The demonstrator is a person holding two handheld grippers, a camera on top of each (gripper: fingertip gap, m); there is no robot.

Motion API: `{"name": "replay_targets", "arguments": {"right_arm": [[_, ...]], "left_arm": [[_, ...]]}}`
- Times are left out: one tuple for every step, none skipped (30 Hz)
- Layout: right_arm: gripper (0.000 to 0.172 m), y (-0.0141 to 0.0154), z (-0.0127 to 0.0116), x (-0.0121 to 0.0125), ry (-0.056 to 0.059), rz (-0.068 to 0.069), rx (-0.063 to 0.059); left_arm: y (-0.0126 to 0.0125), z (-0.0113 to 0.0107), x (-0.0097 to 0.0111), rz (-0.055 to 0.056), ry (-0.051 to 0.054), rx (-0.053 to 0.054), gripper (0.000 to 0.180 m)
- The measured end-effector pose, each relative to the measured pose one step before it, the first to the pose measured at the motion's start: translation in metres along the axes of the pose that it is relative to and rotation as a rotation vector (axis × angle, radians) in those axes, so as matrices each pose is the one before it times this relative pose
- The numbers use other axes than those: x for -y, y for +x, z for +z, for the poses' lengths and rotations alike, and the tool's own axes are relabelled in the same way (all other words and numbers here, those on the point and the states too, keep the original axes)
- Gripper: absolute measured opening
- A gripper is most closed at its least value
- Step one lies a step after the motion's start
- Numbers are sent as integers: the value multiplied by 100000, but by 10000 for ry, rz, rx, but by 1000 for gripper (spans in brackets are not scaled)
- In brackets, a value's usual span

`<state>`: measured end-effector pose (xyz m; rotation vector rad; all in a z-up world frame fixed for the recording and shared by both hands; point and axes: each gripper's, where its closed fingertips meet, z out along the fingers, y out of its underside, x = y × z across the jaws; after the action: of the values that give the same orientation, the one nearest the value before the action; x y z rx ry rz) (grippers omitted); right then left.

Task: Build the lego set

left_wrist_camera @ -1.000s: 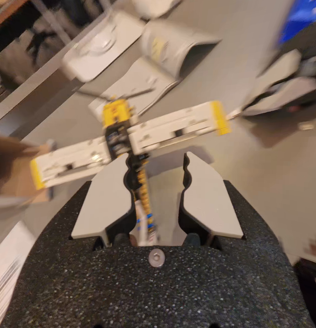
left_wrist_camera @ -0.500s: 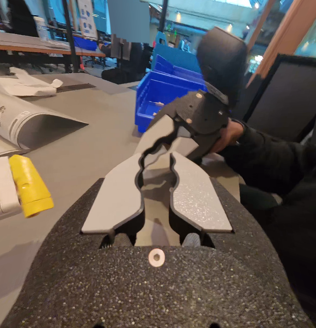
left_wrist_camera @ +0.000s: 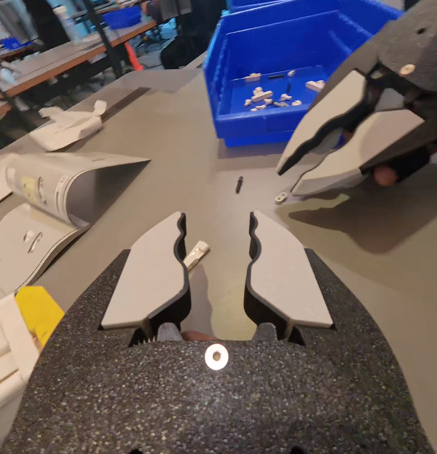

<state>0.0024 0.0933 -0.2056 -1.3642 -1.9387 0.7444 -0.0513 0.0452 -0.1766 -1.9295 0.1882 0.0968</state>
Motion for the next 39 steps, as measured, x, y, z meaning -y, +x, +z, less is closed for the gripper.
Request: {"name": "replay_targets", "arguments": {"right_arm": [[23, -3, -222, -150, 9, 180, -62], [23, 85, -145, -103, 10, 128, -83], [23, 229, -6, -105, -15, 140, -127], [23, 403, 151, -50, -47, 178, -190], [24, 497, 258, 74, -40, 185, -230], [25, 493, 329, 211, -14, 158, -241], [25, 421, 390, 301, 10, 93, -236], [25, 371, 421, 296, -6, 16, -242], [24, 345, 460, 207, -50, -32, -252], [24, 308, 424, 188, -35, -9, -233], [24, 193, 383, 152, -24, 46, -155], [24, 53, 330, 58, -62, 42, -55], [24, -67, 300, -14, -85, -6, 17], [24, -63, 262, -76, -107, -26, 7], [25, 69, 214, -60, -83, -21, -54], [26, 86, 156, 31, -22, -19, -42], [27, 21, 96, 102, 14, -4, 28], [29, -14, 33, 139, 34, 33, 77], [30, 1, 21, 126, 16, 73, 92], [31, 44, 40, 76, -25, 92, 83], [32, 101, 62, 22, -52, 88, 50], [33, 172, 87, -6, -66, 71, 16], [34, 173, 108, -19, -83, 63, 10], [35, 52, 136, -79, -112, 50, 71], [35, -86, 179, -120, -146, 33, 135], [35, -97, 231, -196, -179, 3, 114], [35, -70, 297, -254, -206, -8, 55], [34, -45, 324, -262, -203, -20, 9], [33, -82, 254, -99, -83, 1, 12], [32, -79, 132, 176, 90, 69, 25], [32, -64, 99, 93, 11, 56, 28], [29, -66, 92, 82, -5, 11, 32], [24, -158, 78, 55, -20, -24, 91], [17, -199, 76, 50, -31, -24, 108], [10, -228, 78, 54, -17, -30, 95], [2, -239, 77, 65, 0, -52, 100], [0, -175, 52, 84, 3, -70, 56], [0, -62, 21, 54, 15, -114, 5], [0, -47, 3, 61, 47, -105, 16]], "left_arm": [[355, -116, 135, 123, 69, -289, 49], [334, -108, 123, 21, 35, -282, 49], [505, -99, 158, -32, 34, -404, 48], [546, -52, 150, -47, 29, -429, 48], [348, 17, 107, -40, 7, -286, 48], [193, 91, 14, -13, -57, -199, 48], [236, 137, 18, 29, -52, -256, 46], [160, 154, 68, -22, -18, -213, 39], [440, 202, 149, -94, 26, -408, 31], [349, 239, 294, -161, 131, -324, 25], [154, 276, 336, -114, 190, -172, 20], [73, 315, 284, 9, 169, -99, 15], [-122, 332, 308, 105, 188, 46, 12], [-115, 311, 299, 107, 180, 52, 10], [-27, 283, 260, 83, 156, -6, 8], [53, 227, 142, 22, 87, -63, 9], [-159, 183, -55, -55, -49, 86, 11], [-207, 157, -215, -99, -132, 121, 19], [10, 116, -256, -125, -124, -52, 27], [65, 38, -125, -138, -60, -83, 32], [-51, -77, 113, -70, 90, 3, 36], [-29, -159, 177, -74, 151, -25, 37], [-41, -179, 109, -157, 116, -61, 37], [-57, -178, 37, -239, 67, -87, 37], [-88, -187, -23, -294, 28, -87, 37], [-71, -174, -88, -329, -23, -113, 38], [-30, -168, -134, -320, -53, -144, 38], [61, -154, -157, -284, -72, -178, 38], [132, -122, -220, -242, -119, -215, 38], [126, -58, -253, -203, -153, -190, 39], [168, 3, -286, -164, -190, -186, 39], [213, 69, -344, -126, -235, -200, 39], [196, 103, -344, -90, -243, -184, 39], [100, 83, -218, -64, -177, -111, 39], [65, 70, -130, -71, -128, -94, 39], [46, 79, -113, -104, -153, -109, 39], [-100, 70, -100, -186, -172, -36, 39], [-195, 40, -40, -234, -145, 16, 39], [-126, -24, 51, -186, -52, -18, 39]]}}
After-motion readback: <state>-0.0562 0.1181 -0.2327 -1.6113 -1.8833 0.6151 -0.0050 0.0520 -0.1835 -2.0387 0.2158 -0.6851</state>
